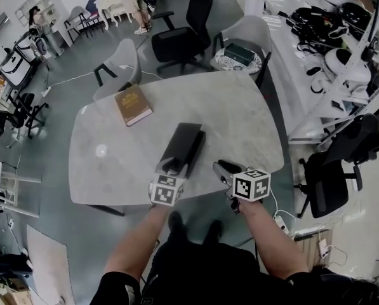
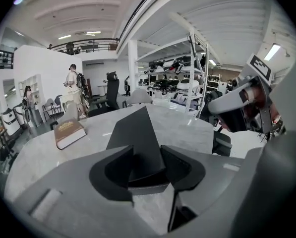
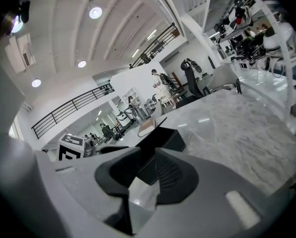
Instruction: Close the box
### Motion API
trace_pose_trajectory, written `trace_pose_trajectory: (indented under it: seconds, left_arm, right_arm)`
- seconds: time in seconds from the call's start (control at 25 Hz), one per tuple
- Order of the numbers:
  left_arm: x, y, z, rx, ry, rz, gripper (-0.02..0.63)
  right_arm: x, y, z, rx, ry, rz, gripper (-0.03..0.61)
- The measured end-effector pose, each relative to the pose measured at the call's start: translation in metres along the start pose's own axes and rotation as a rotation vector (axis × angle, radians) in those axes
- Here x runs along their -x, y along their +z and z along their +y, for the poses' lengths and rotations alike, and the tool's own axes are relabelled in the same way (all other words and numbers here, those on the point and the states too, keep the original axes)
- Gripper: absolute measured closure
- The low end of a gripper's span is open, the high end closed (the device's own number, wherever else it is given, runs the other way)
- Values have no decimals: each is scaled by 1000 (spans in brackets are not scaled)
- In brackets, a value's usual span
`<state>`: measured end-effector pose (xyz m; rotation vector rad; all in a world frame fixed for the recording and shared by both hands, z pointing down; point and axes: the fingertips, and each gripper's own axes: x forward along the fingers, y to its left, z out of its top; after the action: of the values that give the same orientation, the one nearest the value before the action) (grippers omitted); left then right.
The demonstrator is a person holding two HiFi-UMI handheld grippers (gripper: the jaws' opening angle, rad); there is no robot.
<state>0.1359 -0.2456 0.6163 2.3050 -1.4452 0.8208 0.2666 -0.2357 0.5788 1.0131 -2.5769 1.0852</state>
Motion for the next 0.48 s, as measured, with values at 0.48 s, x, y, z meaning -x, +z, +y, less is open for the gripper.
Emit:
trace_pose_trajectory:
  seconds: [0.48]
  left_arm:
    - [-23,-18,-14,-125,56,96,414]
  right_arm:
    - [8,-4,-15,-40,-15,-13,486]
